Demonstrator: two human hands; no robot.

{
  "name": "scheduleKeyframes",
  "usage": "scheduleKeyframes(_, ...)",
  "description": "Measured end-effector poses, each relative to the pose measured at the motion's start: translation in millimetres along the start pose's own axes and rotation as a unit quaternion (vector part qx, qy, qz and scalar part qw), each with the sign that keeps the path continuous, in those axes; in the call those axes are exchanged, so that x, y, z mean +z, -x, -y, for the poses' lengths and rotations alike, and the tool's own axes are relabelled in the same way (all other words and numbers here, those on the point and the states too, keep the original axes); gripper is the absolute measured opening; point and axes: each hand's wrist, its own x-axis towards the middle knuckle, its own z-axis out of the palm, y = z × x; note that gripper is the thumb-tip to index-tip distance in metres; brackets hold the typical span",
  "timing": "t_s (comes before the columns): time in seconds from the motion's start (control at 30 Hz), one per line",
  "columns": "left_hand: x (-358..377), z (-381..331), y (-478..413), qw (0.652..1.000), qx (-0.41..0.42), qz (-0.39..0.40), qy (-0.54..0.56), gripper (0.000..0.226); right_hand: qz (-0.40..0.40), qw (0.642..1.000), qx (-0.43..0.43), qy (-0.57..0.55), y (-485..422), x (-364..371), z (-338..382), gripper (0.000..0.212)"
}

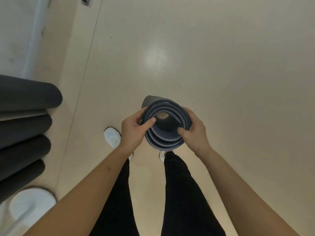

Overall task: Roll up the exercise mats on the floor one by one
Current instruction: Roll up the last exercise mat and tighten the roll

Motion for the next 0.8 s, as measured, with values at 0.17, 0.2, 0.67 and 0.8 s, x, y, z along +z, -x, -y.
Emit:
scheduleKeyframes(0.17,-110.9,-28.9,53.3,0.999,-0.018,-0.042,0.021,0.047,0.053,0.998,-0.005,0.022,47.6,69.5,91.0,0.074)
scheduleKeyframes(0.2,-132.5,-36.0,64.8,0.999,-0.018,-0.047,0.020,0.049,0.060,0.998,-0.007,0.026,58.2,81.5,110.5,0.074)
scheduleKeyframes(0.67,-339.4,-125.5,99.9,0.974,0.011,-0.215,0.077,0.040,0.179,0.974,-0.111,0.082,63.2,213.4,338.5,0.062)
scheduleKeyframes(0.8,-374.1,-154.9,62.8,0.960,0.006,-0.265,0.085,0.048,0.217,0.961,-0.139,0.099,17.3,242.3,400.2,0.065)
